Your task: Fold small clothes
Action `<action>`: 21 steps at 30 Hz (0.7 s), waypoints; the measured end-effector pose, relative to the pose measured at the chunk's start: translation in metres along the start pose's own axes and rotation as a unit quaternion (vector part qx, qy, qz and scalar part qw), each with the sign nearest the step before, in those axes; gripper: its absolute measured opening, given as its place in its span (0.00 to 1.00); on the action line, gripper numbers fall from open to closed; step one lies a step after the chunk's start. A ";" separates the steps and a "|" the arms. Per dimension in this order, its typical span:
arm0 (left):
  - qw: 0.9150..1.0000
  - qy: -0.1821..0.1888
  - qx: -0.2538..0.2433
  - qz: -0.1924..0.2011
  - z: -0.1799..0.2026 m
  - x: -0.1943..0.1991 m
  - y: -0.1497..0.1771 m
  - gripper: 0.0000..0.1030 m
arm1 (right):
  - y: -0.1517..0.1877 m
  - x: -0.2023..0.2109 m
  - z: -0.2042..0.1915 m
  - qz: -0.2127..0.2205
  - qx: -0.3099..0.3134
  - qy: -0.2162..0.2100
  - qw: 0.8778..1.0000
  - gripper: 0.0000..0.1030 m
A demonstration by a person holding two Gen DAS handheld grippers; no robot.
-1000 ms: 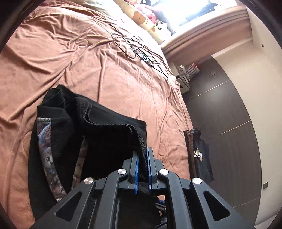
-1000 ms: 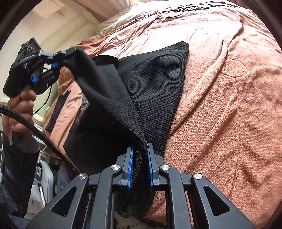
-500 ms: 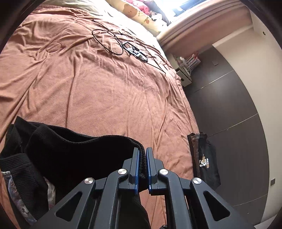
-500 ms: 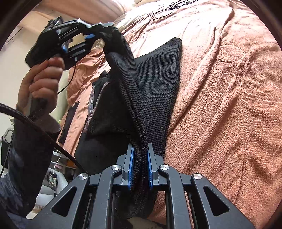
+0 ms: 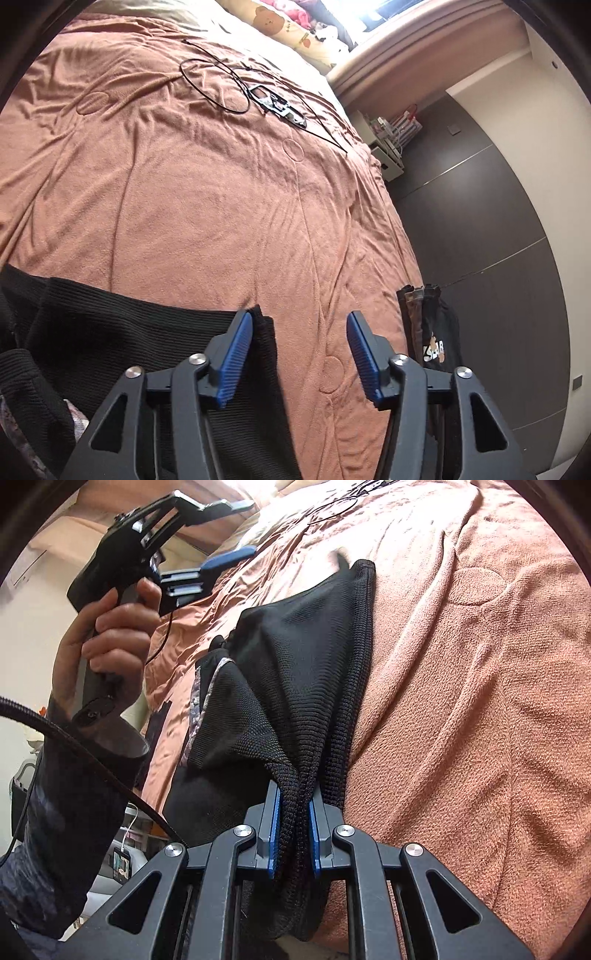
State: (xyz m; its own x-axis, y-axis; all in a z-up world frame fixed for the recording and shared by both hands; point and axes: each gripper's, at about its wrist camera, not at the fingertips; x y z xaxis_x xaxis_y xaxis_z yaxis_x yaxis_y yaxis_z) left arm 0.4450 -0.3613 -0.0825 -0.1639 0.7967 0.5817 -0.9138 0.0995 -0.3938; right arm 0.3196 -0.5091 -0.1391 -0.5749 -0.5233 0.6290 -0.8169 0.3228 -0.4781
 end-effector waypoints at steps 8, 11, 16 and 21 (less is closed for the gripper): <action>0.997 -0.068 -0.006 -0.020 -0.034 0.040 0.028 0.55 | 0.002 -0.005 -0.012 0.002 0.011 0.014 1.000 0.10; 0.996 -0.085 0.001 -0.022 -0.047 0.057 0.041 0.55 | 0.002 -0.006 -0.015 0.003 0.012 0.018 1.000 0.10; 0.994 -0.108 0.015 -0.021 -0.068 0.086 0.065 0.55 | 0.005 -0.003 -0.024 0.017 0.023 0.038 0.999 0.13; 0.992 -0.120 0.030 -0.020 -0.086 0.110 0.091 0.55 | 0.009 0.005 -0.035 0.043 0.046 0.066 0.996 0.60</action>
State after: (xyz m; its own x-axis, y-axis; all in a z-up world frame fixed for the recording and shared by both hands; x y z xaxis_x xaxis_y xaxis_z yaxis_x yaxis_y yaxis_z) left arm 0.3752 -0.2136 -0.1154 -0.2032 0.6279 0.7513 -0.9408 0.0875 -0.3275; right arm 0.3082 -0.4816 -0.1188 -0.6481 -0.3870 0.6558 -0.7605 0.2842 -0.5838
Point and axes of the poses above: each gripper's, at about its wrist camera, not at the fingertips, and x roughly against the way its jaws point, z to its right, y to its underside, and after that the axes turned 6 degrees about y, right-handed
